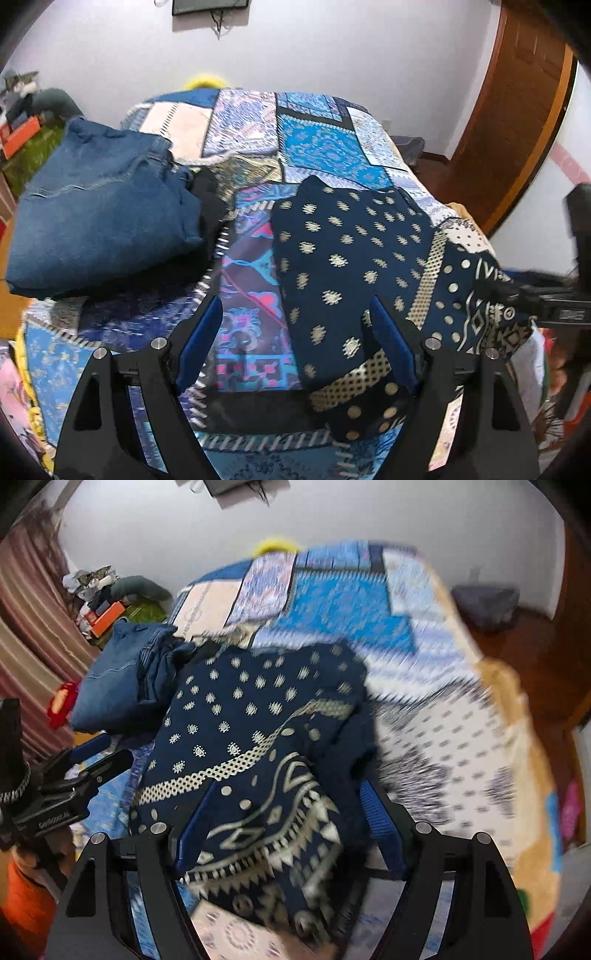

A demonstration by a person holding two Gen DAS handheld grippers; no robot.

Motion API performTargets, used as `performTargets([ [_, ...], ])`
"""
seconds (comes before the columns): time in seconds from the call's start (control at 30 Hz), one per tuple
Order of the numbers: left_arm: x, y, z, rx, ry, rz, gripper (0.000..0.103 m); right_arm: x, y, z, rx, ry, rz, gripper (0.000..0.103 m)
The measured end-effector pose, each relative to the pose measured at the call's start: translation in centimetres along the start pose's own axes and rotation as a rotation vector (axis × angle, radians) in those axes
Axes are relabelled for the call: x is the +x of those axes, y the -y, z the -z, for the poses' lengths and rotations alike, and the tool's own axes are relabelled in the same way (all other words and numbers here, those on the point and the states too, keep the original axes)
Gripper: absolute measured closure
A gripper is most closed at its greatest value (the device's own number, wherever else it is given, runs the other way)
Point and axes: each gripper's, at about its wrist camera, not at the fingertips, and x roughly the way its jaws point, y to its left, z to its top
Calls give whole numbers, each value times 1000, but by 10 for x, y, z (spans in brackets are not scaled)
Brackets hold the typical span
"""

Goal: Fold large clothes

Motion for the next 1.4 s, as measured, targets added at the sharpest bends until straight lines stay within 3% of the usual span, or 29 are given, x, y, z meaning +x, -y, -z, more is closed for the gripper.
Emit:
performTargets([
  [0.17, 30, -4, 2, -73, -102, 115, 22, 29, 28, 4, 128, -82, -30, 28],
  [0.3, 48, -12, 1, -155, -144, 212, 22, 43, 48, 8, 198, -171, -114, 28],
  [0.47, 74, -17, -6, -224, -225, 315, 21, 50, 53, 3, 200, -217, -178, 28],
  [0.77, 127, -51, 1, -524, -381, 583, 18, 80, 53, -11, 226, -292, -246, 28],
  [0.87, 132, -52, 0, -561, -396, 610, 18, 81, 52, -11, 237, -294, -264, 28],
  [1.0, 133, -45, -3, -551, -408, 602, 20, 72, 54, -2, 252, -262, -292, 47],
  [1.07, 131, -40, -4, -527, -405, 586, 31, 65, 60, 4, 278, -249, -308, 56],
  [1.2, 117, -29, -8, -481, -394, 576, 39, 46, 63, 7, 286, -224, -357, 74],
  [1.4, 61, -10, -27, -330, -315, 542, 49, 5, 32, 4, 161, -167, -333, 77],
])
